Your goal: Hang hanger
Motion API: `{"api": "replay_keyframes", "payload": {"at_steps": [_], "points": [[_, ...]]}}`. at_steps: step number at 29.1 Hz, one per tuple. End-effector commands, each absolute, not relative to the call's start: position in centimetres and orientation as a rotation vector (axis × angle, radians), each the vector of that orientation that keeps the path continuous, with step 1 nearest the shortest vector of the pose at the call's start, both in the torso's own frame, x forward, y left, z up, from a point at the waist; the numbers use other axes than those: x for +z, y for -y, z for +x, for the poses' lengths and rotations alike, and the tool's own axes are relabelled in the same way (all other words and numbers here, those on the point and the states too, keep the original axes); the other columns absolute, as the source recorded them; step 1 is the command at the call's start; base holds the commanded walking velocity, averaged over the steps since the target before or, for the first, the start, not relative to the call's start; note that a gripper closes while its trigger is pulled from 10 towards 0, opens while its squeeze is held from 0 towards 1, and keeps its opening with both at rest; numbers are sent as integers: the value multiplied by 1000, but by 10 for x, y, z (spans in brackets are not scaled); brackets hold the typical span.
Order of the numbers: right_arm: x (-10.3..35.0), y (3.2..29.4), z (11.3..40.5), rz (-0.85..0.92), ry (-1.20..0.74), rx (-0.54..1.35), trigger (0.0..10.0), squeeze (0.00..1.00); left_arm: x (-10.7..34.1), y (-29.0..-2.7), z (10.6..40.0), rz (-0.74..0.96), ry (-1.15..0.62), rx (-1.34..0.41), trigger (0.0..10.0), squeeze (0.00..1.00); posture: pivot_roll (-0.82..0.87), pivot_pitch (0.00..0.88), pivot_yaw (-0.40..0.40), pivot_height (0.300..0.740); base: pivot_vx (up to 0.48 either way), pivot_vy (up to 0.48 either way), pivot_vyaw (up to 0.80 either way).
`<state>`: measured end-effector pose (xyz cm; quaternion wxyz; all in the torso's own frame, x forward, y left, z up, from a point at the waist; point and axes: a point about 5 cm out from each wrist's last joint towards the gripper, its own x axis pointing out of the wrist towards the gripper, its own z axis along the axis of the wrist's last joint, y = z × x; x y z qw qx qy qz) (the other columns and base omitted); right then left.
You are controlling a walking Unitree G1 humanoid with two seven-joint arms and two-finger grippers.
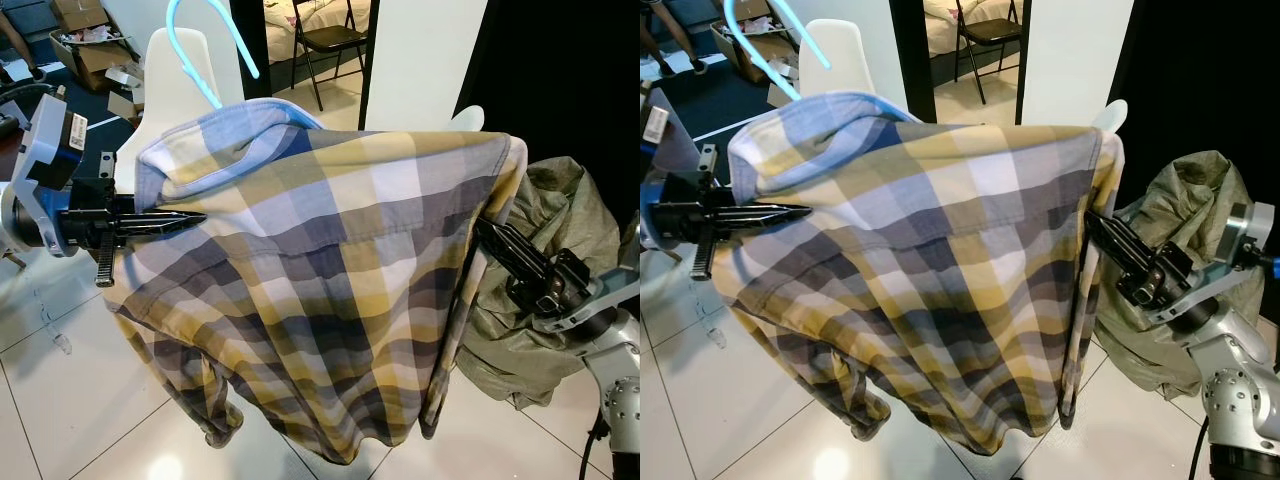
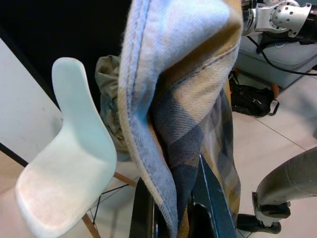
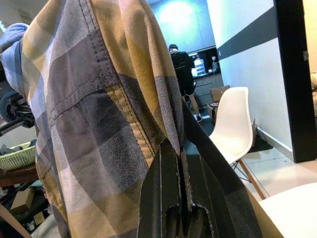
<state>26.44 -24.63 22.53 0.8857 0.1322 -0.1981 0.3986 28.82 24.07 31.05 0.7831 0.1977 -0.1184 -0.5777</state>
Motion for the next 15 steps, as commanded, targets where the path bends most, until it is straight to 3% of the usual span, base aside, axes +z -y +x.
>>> {"api": "replay_keyframes", "payload": {"at_steps": [1,7,11,15], "points": [[224,240,264,279,399,853,0,0,315,-240,284,413,306,-1254,10000,0,-34,120,64,740,0,0,0],[233,245,273,318,461,762,0,0,305,-241,289,376,287,-1221,10000,0,-35,119,67,740,0,0,0],[245,265,292,377,529,511,0,0,263,-246,294,328,145,-1159,10000,0,-38,119,68,740,0,0,0],[246,275,297,387,536,420,0,0,232,-251,292,349,15,-1125,10000,0,-40,119,68,740,0,0,0]]}}
